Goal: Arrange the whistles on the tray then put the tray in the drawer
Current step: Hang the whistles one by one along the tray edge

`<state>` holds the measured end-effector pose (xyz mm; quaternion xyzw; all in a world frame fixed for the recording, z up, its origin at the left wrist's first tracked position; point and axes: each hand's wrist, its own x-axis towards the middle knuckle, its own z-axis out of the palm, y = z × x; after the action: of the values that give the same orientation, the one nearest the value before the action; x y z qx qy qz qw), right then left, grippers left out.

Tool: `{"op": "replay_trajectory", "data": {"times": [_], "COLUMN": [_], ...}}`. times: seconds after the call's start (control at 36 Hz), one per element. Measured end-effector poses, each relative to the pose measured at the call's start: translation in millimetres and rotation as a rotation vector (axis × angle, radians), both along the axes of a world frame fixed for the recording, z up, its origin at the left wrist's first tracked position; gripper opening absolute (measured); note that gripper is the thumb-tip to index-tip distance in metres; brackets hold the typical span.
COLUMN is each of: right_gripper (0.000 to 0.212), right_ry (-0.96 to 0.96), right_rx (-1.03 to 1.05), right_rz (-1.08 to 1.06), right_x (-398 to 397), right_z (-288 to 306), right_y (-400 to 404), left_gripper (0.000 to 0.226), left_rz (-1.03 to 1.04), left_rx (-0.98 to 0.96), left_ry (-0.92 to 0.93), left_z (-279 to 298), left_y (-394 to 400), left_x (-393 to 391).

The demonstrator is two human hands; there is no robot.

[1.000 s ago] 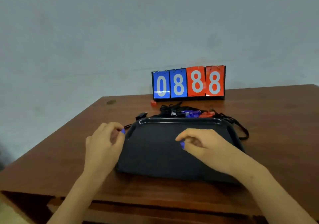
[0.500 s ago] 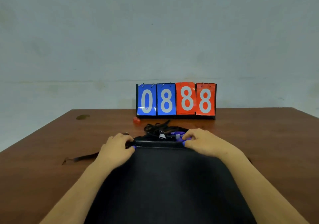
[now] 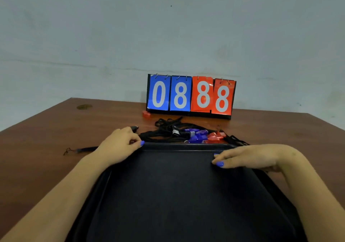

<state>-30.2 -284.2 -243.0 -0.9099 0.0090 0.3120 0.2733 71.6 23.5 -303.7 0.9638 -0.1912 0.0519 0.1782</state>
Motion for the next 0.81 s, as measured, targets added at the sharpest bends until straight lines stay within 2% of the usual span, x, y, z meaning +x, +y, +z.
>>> {"op": "replay_trajectory", "data": {"times": [0.17,0.31,0.36,0.39,0.42,0.47,0.53,0.61,0.69,0.81], "right_gripper": [0.039,0.041,0.061,0.062,0.051,0.026,0.019,0.035,0.053,0.05], "right_ry": [0.003,-0.036,-0.103,-0.16,-0.233,-0.425,-0.576,-0.662,-0.721,-0.704], "right_rx": [-0.033,0.027,0.143,0.197,0.217,0.128,-0.081,-0.151,-0.209,-0.232], "right_rz": [0.03,0.037,-0.036,-0.106,-0.169,-0.279,-0.327,-0.329,-0.234,-0.161], "right_x": [-1,0,-1,1,4,13,26,42,58,70], "right_z": [3,4,5,5,3,-3,-12,-29,-42,-54], "right_y": [3,-10,-19,-23,-27,-33,-38,-38,-31,-23], "left_gripper": [0.024,0.022,0.02,0.017,0.015,0.015,0.018,0.018,0.017,0.021], "left_rz": [-0.014,-0.04,-0.051,-0.056,-0.062,-0.071,-0.072,-0.075,-0.073,-0.06], "left_rx": [-0.022,-0.035,-0.042,-0.047,-0.051,-0.053,-0.055,-0.063,-0.065,-0.063], "left_ry": [-0.009,-0.014,-0.016,-0.014,-0.014,-0.019,-0.028,-0.043,-0.049,-0.053], "left_z": [-1,-4,-4,-4,-4,-4,-4,-5,-5,-6], "left_y": [1,3,2,2,1,1,1,3,4,4], "left_x": [2,6,8,8,9,9,10,11,11,13]}}
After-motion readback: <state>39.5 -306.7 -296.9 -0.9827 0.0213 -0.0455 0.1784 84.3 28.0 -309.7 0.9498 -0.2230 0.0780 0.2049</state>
